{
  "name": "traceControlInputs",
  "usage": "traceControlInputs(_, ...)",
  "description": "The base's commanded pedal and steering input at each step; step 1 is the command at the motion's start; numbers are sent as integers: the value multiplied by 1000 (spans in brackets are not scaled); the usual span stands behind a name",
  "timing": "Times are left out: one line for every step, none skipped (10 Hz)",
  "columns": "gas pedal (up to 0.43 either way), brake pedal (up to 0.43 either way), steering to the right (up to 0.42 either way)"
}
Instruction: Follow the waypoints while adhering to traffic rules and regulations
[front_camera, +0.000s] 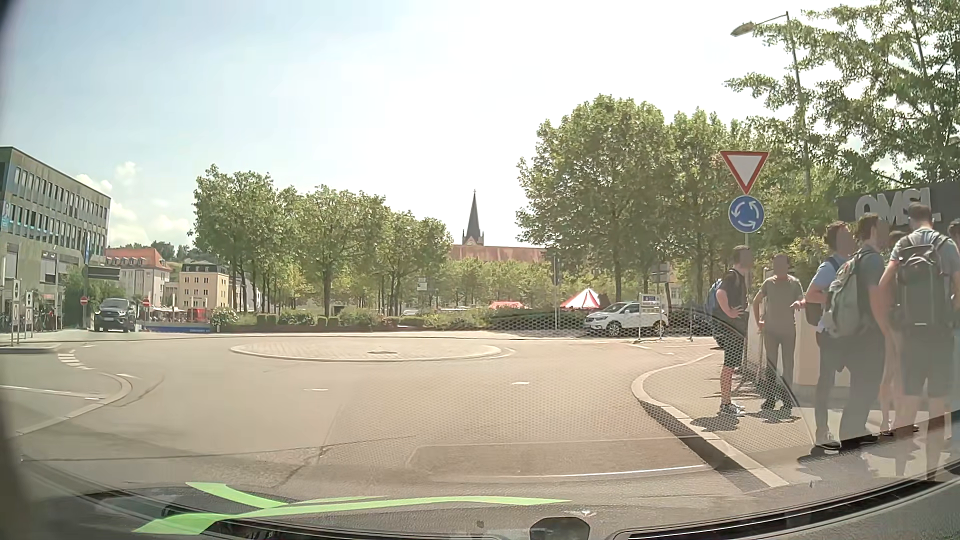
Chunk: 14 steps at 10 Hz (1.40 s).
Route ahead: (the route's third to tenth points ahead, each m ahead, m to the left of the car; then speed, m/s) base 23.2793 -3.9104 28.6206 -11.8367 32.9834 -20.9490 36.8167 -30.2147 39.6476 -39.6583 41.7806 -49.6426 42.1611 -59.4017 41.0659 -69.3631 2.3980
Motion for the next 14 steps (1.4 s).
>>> traceControlInputs(39,0,-9)
traceControlInputs(28,0,-9)
traceControlInputs(20,0,-9)
traceControlInputs(20,0,-9)
traceControlInputs(0,0,-9)
traceControlInputs(0,0,-8)
traceControlInputs(0,0,-8)
traceControlInputs(0,0,-5)
traceControlInputs(67,0,0)
traceControlInputs(87,0,9)
traceControlInputs(110,0,15)
traceControlInputs(118,0,19)
traceControlInputs(118,0,24)
traceControlInputs(118,0,30)
